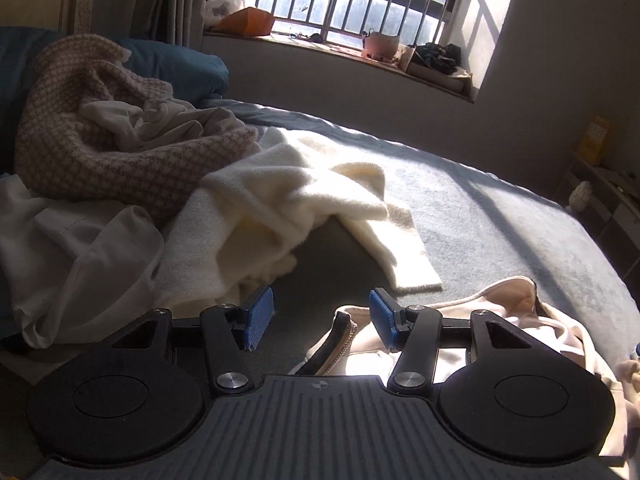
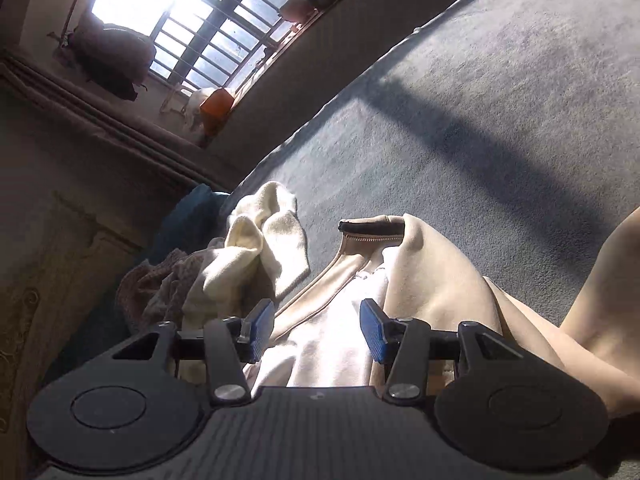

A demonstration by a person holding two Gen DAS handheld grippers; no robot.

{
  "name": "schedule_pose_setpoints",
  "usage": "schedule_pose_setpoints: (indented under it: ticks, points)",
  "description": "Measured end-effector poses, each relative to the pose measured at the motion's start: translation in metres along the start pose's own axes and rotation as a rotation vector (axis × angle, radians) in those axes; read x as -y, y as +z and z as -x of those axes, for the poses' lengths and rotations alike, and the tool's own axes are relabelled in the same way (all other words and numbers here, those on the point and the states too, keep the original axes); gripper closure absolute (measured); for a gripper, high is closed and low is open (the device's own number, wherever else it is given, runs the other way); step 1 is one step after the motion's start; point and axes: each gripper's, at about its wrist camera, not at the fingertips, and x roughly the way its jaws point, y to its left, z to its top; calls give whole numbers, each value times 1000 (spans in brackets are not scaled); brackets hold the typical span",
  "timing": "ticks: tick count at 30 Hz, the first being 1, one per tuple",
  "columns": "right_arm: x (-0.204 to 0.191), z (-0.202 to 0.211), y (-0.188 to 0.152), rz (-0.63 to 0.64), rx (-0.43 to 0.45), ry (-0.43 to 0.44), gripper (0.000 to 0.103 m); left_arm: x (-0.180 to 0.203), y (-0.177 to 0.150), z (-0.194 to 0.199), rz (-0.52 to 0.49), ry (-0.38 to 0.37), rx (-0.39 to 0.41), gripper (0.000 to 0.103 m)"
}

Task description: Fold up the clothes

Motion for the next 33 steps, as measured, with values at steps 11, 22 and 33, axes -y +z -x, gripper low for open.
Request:
schedule_pose_setpoints:
  ticks: [11, 22, 33]
  points:
    - [-69, 40, -188, 747, -230, -255, 48, -98, 57, 203, 28, 231, 181, 42]
    - [-48, -20, -250, 902, -304, -415, 95, -123, -97, 172, 42, 200, -171, 38]
    - [30, 177, -145, -15, 457, -280, 98, -116, -153, 132, 54, 113, -245, 42]
